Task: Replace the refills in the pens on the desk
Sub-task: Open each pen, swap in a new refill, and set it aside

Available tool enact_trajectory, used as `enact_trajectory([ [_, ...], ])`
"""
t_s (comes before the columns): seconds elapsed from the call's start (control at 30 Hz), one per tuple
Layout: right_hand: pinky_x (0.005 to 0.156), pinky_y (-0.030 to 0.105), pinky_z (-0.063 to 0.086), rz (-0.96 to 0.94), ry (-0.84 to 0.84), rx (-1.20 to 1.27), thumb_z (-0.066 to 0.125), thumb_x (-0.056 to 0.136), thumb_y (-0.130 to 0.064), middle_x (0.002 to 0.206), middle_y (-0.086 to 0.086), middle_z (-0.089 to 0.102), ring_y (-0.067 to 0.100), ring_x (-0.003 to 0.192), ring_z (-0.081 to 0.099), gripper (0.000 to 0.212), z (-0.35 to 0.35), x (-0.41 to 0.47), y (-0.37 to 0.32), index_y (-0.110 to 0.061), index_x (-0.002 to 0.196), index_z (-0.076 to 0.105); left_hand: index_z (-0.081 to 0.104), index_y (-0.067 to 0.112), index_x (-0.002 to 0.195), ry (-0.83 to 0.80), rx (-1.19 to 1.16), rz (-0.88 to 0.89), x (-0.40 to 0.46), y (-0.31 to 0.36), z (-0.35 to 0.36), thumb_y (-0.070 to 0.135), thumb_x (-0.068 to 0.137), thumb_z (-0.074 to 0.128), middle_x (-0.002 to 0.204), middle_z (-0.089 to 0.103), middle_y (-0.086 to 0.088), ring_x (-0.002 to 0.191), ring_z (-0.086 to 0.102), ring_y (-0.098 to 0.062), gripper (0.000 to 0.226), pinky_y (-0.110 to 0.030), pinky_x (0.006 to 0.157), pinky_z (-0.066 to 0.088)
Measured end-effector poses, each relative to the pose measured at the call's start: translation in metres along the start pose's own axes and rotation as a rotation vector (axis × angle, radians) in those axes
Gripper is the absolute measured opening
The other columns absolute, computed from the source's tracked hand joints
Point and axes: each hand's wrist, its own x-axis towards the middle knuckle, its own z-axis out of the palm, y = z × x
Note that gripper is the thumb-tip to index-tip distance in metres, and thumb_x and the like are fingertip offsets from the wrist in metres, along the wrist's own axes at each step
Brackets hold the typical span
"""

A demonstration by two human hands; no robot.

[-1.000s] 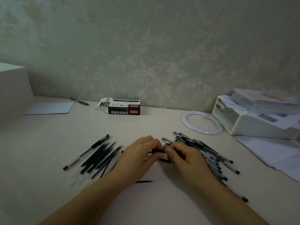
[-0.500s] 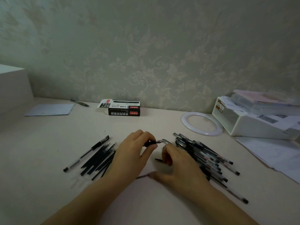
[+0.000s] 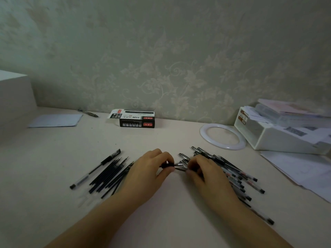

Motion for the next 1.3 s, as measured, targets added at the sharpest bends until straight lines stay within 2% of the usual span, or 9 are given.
enact_trajectory([
  [0.2,0.071,0.008,0.043,-0.018,0.079,0.202,0.067,0.09,-0.013,0.086,-0.02,0.065,0.001,0.085,0.06,0.013,-0.007,0.001,0.0,-0.025,0.092,0.066,0.062,0.032,0.093,-0.008,0.004,-0.028,0.0,-0.003,-0.002,0.035,0.091,0.061,0.084,0.051,0.016,0.076,0.045,-0.002,0.004,-0.024,0.069,0.043],
  [0.43,0.073,0.018,0.048,-0.114,0.043,0.206,0.069,0.089,-0.009,0.088,-0.013,0.067,0.008,0.085,0.061,0.012,-0.007,0.002,-0.004,-0.02,0.095,0.069,0.063,0.033,0.094,-0.071,-0.036,0.022,0.001,-0.002,-0.002,0.037,0.092,0.061,0.084,0.05,0.017,0.078,0.045,0.001,0.005,-0.022,0.068,0.04],
  [0.7,0.071,0.008,0.045,-0.095,0.077,0.322,0.075,0.084,-0.008,0.087,-0.017,0.072,0.004,0.083,0.066,0.018,-0.006,0.003,-0.002,-0.023,0.093,0.075,0.065,0.03,0.094,-0.068,-0.07,0.039,0.001,0.002,-0.003,0.033,0.092,0.062,0.085,0.054,0.015,0.076,0.046,0.001,0.005,-0.027,0.068,0.045],
  [1.03,0.076,0.009,0.048,-0.015,0.062,0.434,0.076,0.082,-0.007,0.086,-0.016,0.074,0.002,0.084,0.069,0.017,-0.008,0.003,-0.007,-0.021,0.09,0.078,0.071,0.024,0.088,-0.032,-0.128,0.026,0.004,0.003,-0.003,0.025,0.087,0.07,0.082,0.058,0.012,0.076,0.054,-0.003,0.002,-0.032,0.07,0.049],
  [1.23,0.077,0.009,0.048,0.008,0.082,0.429,0.076,0.082,-0.008,0.086,-0.017,0.075,-0.001,0.084,0.068,0.018,-0.01,0.0,-0.009,-0.021,0.094,0.078,0.07,0.024,0.089,-0.016,-0.12,0.046,0.004,0.006,-0.004,0.026,0.088,0.068,0.083,0.057,0.013,0.076,0.052,-0.001,0.003,-0.032,0.069,0.049],
  [1.3,0.078,0.01,0.049,0.031,0.12,0.429,0.075,0.084,-0.012,0.09,-0.019,0.073,-0.004,0.086,0.066,0.022,-0.008,0.001,-0.013,-0.025,0.102,0.075,0.068,0.024,0.09,0.001,-0.099,0.056,0.005,0.008,-0.006,0.028,0.089,0.066,0.083,0.056,0.013,0.076,0.051,-0.003,0.004,-0.033,0.069,0.049],
])
